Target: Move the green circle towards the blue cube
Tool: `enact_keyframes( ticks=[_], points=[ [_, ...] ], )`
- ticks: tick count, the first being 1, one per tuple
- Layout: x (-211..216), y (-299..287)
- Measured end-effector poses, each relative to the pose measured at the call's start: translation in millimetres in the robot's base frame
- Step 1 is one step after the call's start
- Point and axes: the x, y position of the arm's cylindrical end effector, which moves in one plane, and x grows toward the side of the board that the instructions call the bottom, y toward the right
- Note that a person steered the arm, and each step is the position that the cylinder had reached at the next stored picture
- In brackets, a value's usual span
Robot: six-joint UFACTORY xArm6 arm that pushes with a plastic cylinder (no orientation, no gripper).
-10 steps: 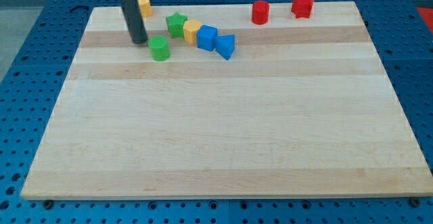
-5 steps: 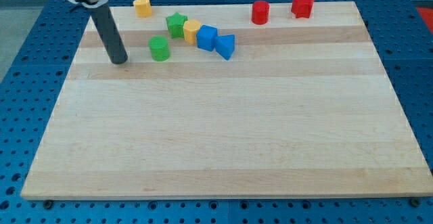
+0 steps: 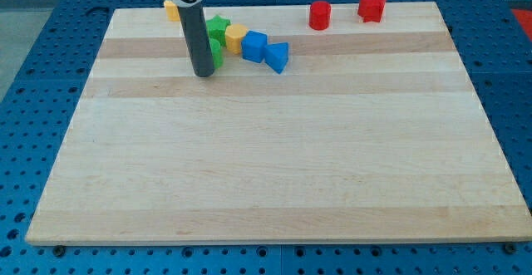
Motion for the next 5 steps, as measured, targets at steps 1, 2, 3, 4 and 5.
enact_keyframes(
  ticks=[1,2,3,4,5],
  points=[
    [-9.0,-29.1],
    [-26.5,-42.1],
    [-32.5,-32.5],
    [-26.7,-3.3],
    [-26.5,25.1]
  ],
)
